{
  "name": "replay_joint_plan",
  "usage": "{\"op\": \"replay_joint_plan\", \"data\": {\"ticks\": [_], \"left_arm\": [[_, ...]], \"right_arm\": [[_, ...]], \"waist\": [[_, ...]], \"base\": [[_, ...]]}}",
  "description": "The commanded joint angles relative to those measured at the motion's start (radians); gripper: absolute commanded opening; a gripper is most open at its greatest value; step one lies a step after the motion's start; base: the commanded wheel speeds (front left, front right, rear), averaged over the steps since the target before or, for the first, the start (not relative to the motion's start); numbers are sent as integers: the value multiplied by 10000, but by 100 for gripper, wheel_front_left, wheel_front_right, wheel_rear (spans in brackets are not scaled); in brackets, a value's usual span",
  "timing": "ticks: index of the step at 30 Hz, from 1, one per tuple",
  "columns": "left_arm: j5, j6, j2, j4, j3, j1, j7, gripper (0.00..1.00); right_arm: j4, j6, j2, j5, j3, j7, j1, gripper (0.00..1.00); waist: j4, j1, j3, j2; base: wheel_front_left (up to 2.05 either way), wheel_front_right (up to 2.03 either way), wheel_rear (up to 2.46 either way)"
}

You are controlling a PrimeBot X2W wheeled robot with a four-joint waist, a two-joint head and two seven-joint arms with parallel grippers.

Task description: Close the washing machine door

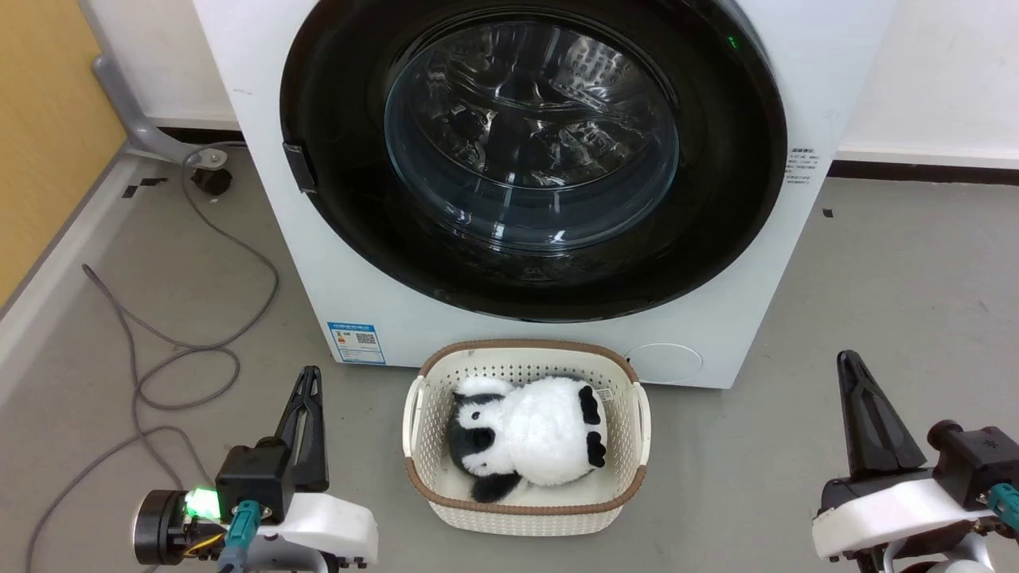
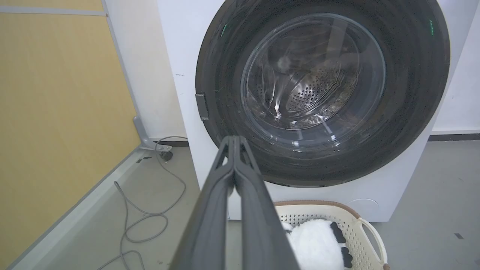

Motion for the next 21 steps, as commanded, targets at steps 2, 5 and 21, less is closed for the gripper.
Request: {"op": "replay_joint_plan", "data": {"ticks": [2,5,21], "left_arm": [[37,-58,-37,-45,64,120,80,0],[40,-98,-46,-58,93,127,141,0],[55,-308,-92,-125,249,165,468,0]], "right_arm": [[-71,-2,19,-102,49,83,155,0],[-82,-2,20,-134,77,145,164,0],[-143,-3,25,-302,231,474,216,0]], "waist": [[3,0,-1,0],[6,0,-3,0],[25,0,-15,0]], "base": [[0,0,0],[0,0,0],[0,0,0]]}}
